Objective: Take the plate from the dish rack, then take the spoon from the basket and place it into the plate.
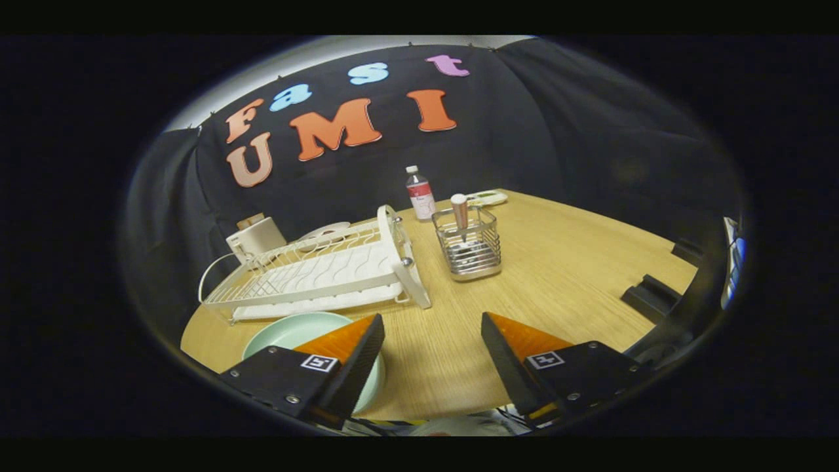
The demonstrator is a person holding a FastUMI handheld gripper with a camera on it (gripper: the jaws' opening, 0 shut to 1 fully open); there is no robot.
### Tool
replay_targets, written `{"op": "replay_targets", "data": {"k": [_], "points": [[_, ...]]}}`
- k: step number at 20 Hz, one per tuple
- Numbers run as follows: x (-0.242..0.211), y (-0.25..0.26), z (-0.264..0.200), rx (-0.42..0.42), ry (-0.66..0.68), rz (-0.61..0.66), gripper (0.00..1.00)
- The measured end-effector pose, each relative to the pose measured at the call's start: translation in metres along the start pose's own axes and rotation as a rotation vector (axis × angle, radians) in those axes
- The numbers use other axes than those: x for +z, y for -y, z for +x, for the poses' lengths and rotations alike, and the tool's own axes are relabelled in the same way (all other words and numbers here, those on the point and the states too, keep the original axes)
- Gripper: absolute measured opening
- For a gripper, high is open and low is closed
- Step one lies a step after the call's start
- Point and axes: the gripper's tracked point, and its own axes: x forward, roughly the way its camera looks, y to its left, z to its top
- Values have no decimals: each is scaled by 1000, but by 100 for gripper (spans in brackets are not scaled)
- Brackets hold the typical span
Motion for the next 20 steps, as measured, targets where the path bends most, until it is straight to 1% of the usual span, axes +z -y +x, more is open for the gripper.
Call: {"op": "replay_targets", "data": {"k": [2, 4, 9, 11, 13, 15, 17, 18, 19, 20], "points": [[17, 14, 5, -37, 50, -61, 98], [37, 25, 9, -63, 98, -103, 99], [69, 46, 22, -111, 185, -145, 99], [79, 45, 29, -115, 211, -169, 98], [87, 37, 35, -97, 238, -181, 98], [95, 32, 41, -81, 270, -190, 96], [99, 31, 49, -85, 285, -197, 92], [101, 30, 53, -83, 286, -191, 88], [101, 27, 58, -76, 283, -182, 86], [101, 26, 62, -74, 282, -172, 80]]}}
